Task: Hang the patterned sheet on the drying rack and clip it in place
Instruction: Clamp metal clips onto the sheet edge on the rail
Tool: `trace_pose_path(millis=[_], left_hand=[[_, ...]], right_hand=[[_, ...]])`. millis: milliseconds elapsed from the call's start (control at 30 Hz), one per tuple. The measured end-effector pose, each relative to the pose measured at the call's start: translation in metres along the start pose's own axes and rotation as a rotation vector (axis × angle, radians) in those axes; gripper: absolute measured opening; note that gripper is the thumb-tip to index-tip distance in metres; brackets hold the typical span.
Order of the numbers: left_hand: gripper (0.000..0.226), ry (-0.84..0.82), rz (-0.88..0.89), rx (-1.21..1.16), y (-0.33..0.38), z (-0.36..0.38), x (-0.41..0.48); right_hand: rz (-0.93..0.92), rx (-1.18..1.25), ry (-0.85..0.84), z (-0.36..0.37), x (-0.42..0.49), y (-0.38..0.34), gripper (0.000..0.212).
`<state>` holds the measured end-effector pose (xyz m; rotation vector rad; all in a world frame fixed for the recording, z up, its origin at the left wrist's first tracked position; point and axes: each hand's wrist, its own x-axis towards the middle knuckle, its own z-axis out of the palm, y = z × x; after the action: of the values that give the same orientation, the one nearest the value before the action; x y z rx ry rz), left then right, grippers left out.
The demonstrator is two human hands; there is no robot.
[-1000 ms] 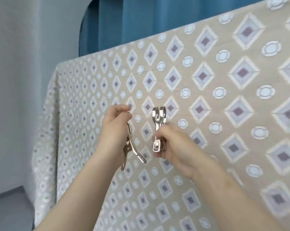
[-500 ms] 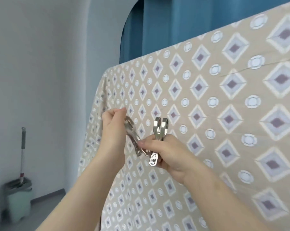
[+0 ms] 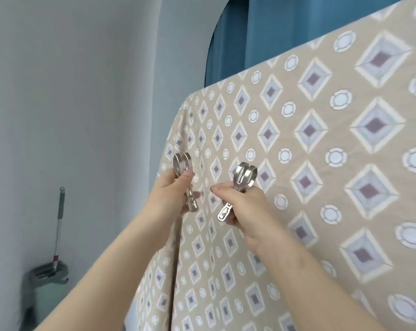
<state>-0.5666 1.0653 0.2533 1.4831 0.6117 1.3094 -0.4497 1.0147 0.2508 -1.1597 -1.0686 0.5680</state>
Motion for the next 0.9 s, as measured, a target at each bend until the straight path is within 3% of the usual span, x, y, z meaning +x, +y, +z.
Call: trace_pose_path(millis=[100, 233, 333, 467, 600, 733, 900], left_hand=[[0.023, -0.136, 0.001, 0.132, -0.005, -0.013, 0.037], [0.015, -0.242, 0.048, 0.352, -0.013, -0.032, 0.084], [0.030, -0.275, 0.093, 0.446, -0.018, -0.051, 0.127], [0.028, -0.332, 0.167, 0.471, -0.019, -0.083, 0.190], [0.015, -0.384, 0.200, 0.395, -0.016, -0.110, 0.246], [0.010, -0.446, 0.195, 0.165, -0.013, -0.134, 0.299], [0.016, -0.425, 0.228, -0.103, -0.026, -0.135, 0.348]], right_hand=[[-0.072, -0.020, -0.033, 0.009, 0.041, -0.001, 0.012], [-0.145, -0.030, -0.108, 0.031, 0.093, 0.000, 0.011], [-0.190, -0.067, -0.180, 0.052, 0.128, 0.003, 0.007], [-0.259, -0.174, -0.108, 0.085, 0.176, 0.007, 0.006], [-0.303, -0.163, 0.025, 0.121, 0.221, 0.006, 0.003], [-0.316, 0.028, 0.209, 0.149, 0.259, -0.002, 0.008], [-0.405, -0.047, 0.295, 0.158, 0.294, -0.013, 0.009]])
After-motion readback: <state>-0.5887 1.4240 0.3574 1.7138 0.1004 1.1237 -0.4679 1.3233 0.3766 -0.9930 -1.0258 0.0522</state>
